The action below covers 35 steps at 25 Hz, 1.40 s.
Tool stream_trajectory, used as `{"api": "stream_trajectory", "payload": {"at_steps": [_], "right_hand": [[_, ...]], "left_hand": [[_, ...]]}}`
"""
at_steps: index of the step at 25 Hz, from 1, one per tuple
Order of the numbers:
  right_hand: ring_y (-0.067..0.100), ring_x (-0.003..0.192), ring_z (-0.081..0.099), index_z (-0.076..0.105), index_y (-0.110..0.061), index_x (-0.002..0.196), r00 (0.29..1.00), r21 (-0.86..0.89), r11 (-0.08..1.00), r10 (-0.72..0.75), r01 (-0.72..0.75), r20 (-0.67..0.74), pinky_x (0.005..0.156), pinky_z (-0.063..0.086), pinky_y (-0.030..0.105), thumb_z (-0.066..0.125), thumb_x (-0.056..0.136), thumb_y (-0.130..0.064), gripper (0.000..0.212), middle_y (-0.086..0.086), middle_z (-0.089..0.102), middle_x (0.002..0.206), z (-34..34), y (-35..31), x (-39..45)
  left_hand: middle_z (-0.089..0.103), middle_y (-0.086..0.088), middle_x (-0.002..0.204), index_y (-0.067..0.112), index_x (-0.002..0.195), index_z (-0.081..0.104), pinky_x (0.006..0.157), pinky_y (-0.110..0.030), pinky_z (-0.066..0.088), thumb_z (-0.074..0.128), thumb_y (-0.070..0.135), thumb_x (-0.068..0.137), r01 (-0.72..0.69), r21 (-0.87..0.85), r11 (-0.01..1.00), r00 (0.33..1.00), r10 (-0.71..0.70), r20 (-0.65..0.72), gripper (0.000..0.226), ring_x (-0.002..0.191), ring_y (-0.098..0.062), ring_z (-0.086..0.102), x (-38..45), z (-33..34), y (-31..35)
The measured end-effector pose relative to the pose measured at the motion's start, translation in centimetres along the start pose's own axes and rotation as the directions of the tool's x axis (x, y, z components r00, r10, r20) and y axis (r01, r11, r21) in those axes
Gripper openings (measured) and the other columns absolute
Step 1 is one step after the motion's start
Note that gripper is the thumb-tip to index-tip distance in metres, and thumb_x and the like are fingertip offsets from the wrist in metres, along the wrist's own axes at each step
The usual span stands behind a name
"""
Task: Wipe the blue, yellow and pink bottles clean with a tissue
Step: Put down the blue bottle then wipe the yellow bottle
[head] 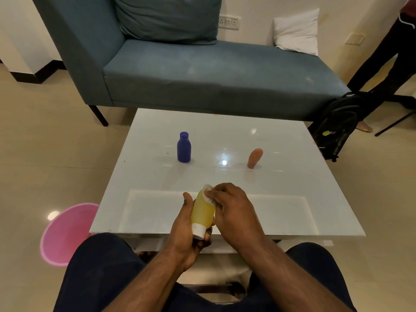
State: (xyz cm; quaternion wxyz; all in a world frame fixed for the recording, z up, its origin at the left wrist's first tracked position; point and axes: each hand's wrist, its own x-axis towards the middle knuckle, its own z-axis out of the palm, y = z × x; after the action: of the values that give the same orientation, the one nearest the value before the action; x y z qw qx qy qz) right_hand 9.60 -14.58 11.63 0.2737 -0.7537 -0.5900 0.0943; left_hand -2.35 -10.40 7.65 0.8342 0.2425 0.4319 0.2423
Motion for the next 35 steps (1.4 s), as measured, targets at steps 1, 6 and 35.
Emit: {"api": "stream_trajectory", "payload": {"at_steps": [1,6,35], "right_hand": [[0.020,0.112,0.049,0.063,-0.018,0.119,1.000,-0.009,1.000,-0.006,0.006,0.013,0.093,0.045,0.031,0.057,0.088,-0.015,0.032,0.002,0.058,0.120,0.2,-0.5,-0.4],[0.019,0.107,0.053,0.066,-0.017,0.114,0.991,0.000,0.993,-0.122,0.122,0.063,0.091,0.049,0.032,0.057,0.083,-0.017,0.033,0.002,0.060,0.119,0.1,-1.7,-2.9],[0.020,0.099,0.058,0.071,-0.014,0.104,0.986,0.012,0.987,-0.164,0.163,0.032,0.085,0.048,0.030,0.058,0.080,-0.017,0.027,0.004,0.066,0.109,0.1,-1.8,-1.7]], "left_hand": [[0.067,-0.016,0.087,0.009,0.124,0.062,0.054,-0.030,0.048,0.044,0.074,0.085,-0.001,-0.013,1.000,1.000,0.001,0.010,0.077,0.065,-0.024,0.061,0.0,0.0,0.0],[0.072,-0.020,0.104,0.010,0.123,0.064,0.072,-0.041,0.056,0.042,0.068,0.091,0.017,-0.062,0.998,1.000,-0.015,0.024,0.070,0.093,-0.034,0.069,-0.2,0.0,0.2],[0.070,-0.018,0.101,0.007,0.122,0.066,0.074,-0.041,0.053,0.053,0.064,0.089,0.020,-0.139,0.990,1.000,-0.020,0.007,0.066,0.087,-0.030,0.067,0.2,-0.3,0.7]]}}
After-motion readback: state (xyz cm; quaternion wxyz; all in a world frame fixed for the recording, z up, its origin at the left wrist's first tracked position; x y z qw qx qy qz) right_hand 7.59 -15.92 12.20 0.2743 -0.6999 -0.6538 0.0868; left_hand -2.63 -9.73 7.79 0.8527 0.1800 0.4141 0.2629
